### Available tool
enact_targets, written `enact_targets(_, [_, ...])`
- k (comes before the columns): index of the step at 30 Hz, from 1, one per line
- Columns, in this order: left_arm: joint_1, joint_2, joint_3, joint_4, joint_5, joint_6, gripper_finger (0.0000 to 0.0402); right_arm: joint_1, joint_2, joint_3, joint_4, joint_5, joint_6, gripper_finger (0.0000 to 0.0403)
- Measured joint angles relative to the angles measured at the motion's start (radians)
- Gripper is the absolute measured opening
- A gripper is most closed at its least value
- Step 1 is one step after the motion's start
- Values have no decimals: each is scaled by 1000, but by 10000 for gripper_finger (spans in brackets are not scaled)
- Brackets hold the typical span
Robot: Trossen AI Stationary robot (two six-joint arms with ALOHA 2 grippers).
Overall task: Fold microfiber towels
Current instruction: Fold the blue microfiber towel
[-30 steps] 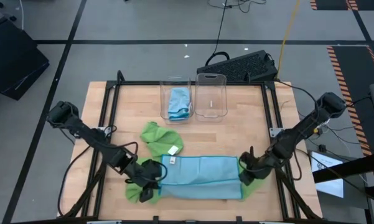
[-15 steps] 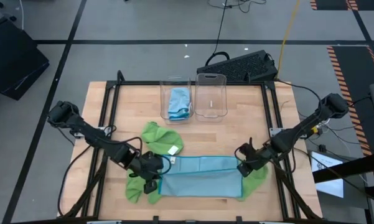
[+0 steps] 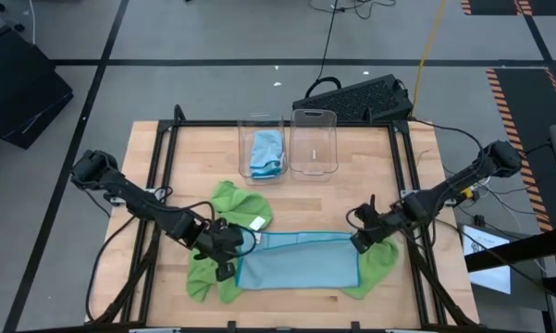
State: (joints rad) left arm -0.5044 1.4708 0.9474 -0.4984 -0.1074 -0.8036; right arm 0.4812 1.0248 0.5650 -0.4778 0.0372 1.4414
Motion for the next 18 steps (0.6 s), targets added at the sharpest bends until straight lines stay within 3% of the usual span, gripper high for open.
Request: enact_targets(18, [51,0,0,-9,-59,64,3,-17,0,-62,93,-6,11,2])
